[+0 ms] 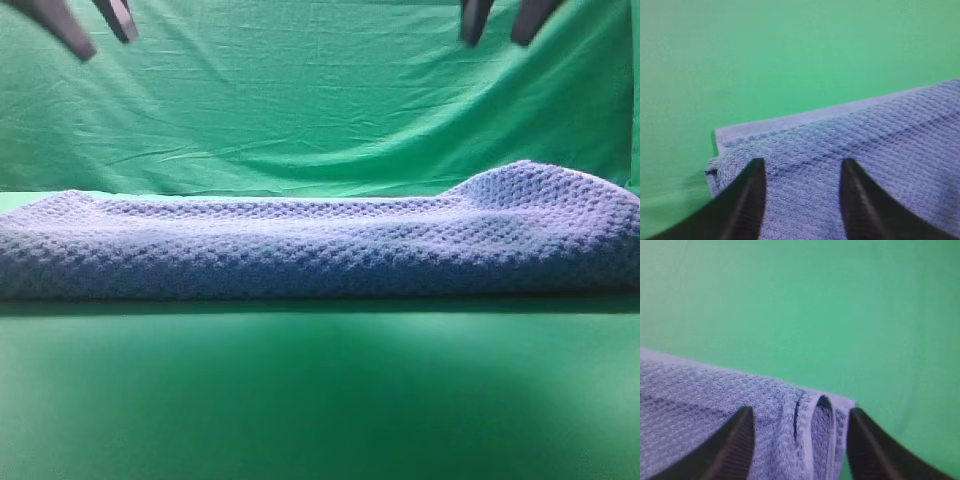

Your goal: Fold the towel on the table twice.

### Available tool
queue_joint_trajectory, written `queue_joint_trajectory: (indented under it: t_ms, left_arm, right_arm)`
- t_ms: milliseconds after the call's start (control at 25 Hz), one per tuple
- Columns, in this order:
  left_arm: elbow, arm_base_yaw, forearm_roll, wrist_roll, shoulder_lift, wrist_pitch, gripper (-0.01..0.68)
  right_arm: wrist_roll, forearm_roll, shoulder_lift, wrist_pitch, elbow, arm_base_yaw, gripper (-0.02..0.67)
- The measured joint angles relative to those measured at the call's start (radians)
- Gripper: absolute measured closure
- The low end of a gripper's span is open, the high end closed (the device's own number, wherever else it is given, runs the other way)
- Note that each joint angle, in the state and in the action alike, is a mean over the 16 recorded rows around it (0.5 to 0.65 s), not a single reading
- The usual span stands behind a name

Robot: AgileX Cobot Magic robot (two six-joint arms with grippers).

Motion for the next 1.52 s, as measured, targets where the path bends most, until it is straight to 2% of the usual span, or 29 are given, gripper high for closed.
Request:
queue_joint_trajectory:
  t_ms: [200, 320, 400, 760, 1160, 1520]
  left_arm:
    - [-0.042, 0.000, 0.005, 0.009, -0.115, 0.078, 0.572]
    - [-0.028, 0.001, 0.009, 0.018, -0.205, 0.099, 0.643]
    - [-0.001, 0.001, 0.011, 0.027, -0.274, 0.102, 0.664]
    - [0.259, 0.002, 0.015, 0.077, -0.640, 0.045, 0.673]
    - [0.604, 0.002, 0.015, 0.126, -1.076, -0.033, 0.673]
    - [0.788, 0.002, 0.013, 0.130, -1.426, -0.048, 0.673]
  right_arm:
    - [0.000, 0.000, -0.119, 0.108, -0.028, 0.000, 0.527]
    - [0.000, 0.000, -0.199, 0.148, -0.011, 0.000, 0.606]
    - [0.000, 0.001, -0.257, 0.160, 0.016, 0.000, 0.634]
    - [-0.007, 0.008, -0.556, 0.101, 0.236, 0.000, 0.649]
    - [-0.037, 0.019, -0.911, -0.089, 0.547, 0.000, 0.649]
    - [-0.055, 0.039, -1.195, -0.243, 0.790, 0.000, 0.649]
